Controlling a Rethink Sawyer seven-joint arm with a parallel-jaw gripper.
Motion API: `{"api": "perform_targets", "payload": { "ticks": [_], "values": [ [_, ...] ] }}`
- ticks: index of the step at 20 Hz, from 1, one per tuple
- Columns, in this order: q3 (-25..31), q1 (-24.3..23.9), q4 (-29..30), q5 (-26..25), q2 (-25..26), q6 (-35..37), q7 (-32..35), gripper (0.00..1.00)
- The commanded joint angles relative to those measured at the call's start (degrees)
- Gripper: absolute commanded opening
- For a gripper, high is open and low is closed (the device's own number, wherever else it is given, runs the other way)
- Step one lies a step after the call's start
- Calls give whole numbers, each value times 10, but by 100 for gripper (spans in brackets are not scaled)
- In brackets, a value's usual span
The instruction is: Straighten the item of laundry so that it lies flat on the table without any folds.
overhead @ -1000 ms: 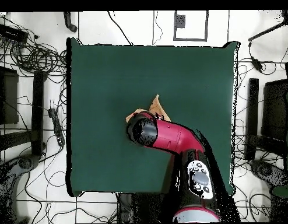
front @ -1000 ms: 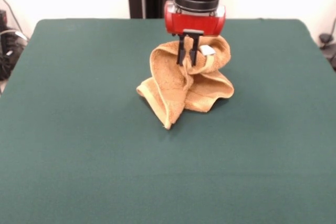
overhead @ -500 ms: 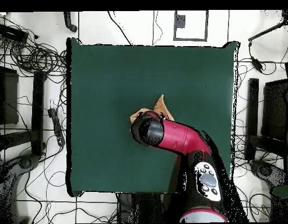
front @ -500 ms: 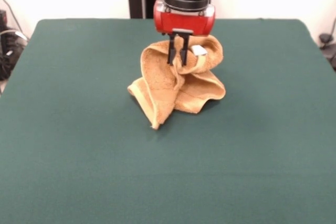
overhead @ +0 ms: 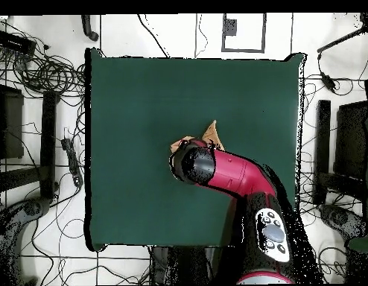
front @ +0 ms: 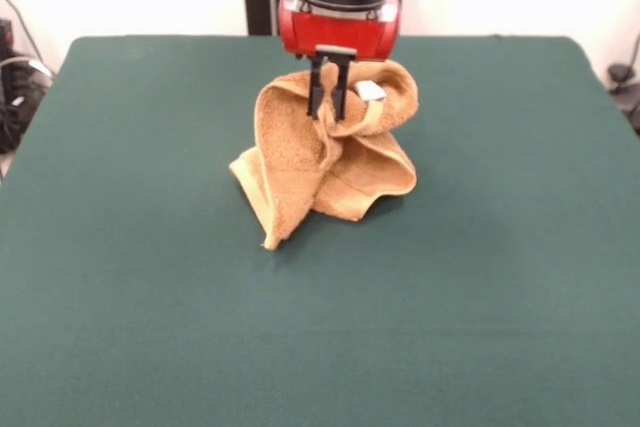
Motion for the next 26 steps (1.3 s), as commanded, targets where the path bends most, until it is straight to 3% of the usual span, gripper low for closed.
{"api": "perform_targets", "payload": {
  "ticks": [1, 26],
  "values": [
    [60, 0, -7, -12, -1, 70, 33, 0],
    [73, -11, 2, -15, -17, 76, 28, 0]
  ]
}}
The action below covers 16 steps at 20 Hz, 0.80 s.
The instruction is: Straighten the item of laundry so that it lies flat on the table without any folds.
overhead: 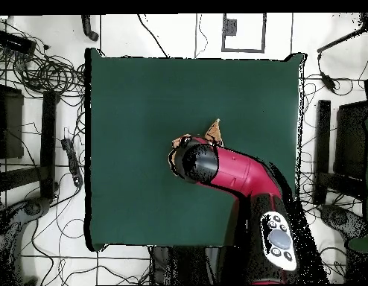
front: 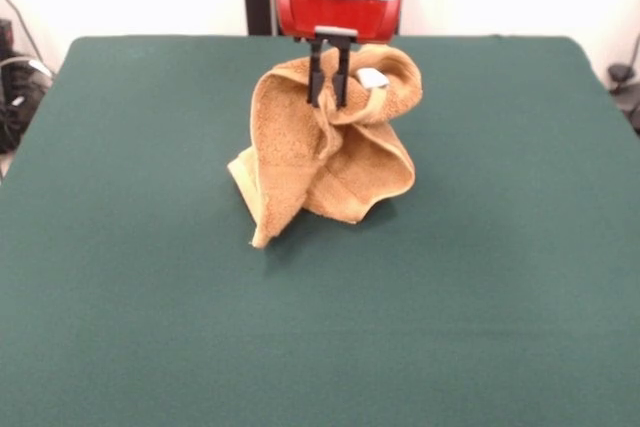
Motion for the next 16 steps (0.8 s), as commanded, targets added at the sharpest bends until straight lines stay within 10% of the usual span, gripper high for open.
{"api": "perform_targets", "payload": {
  "ticks": [1, 16],
  "values": [
    [62, -4, 4, -15, 6, 61, 27, 0],
    [47, 6, -3, -17, -5, 74, 35, 0]
  ]
}}
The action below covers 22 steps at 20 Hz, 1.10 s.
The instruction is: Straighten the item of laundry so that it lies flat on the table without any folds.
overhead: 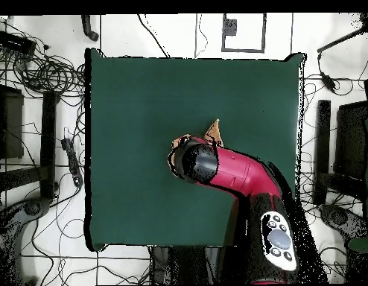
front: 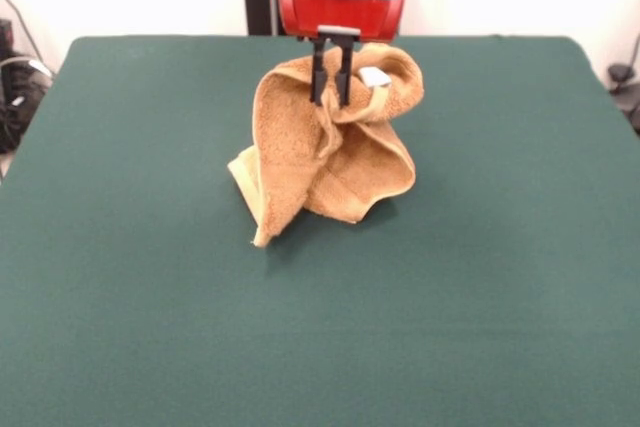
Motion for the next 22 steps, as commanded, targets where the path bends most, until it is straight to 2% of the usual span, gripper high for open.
{"api": "perform_targets", "payload": {
  "ticks": [1, 13, 22],
  "values": [
    [47, 5, -1, -16, -5, 65, 35, 0],
    [41, 14, 16, -13, -26, 56, 52, 0],
    [31, 32, 52, -3, -49, 47, 81, 0]
  ]
}}
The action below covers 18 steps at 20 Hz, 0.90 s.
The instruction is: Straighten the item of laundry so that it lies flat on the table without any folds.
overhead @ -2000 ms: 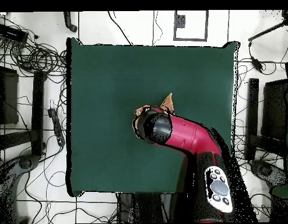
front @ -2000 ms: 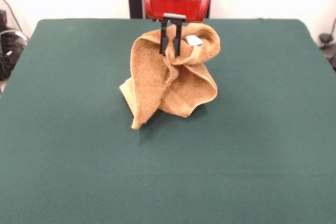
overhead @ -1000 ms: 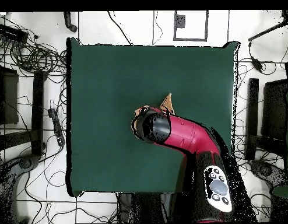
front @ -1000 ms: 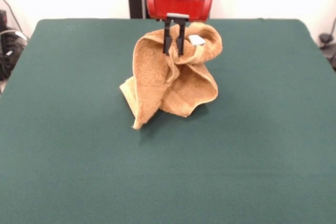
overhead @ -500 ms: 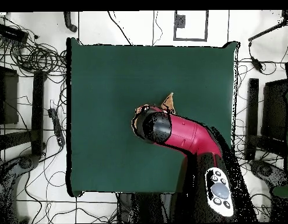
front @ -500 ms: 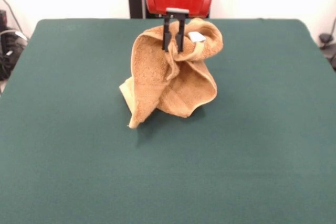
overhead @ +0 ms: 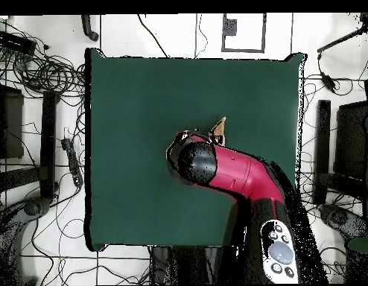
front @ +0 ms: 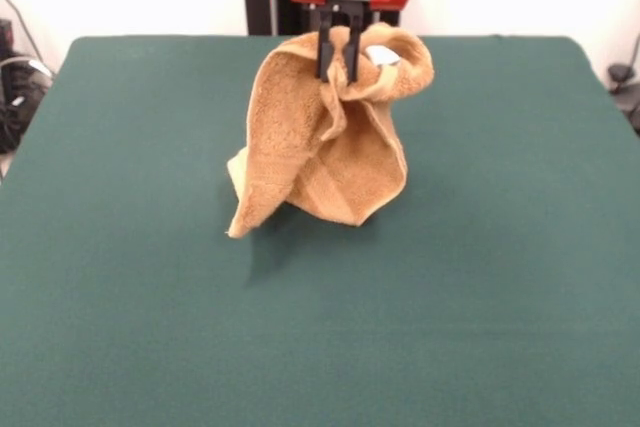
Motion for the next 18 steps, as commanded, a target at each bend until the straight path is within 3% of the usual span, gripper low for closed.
{"api": "perform_targets", "payload": {
  "ticks": [1, 12, 18],
  "values": [
    [29, 26, 51, -3, -9, 45, 83, 0],
    [13, 54, 31, 1, 40, -17, 122, 0],
    [34, 26, 24, -6, 59, -29, 90, 0]
  ]
}}
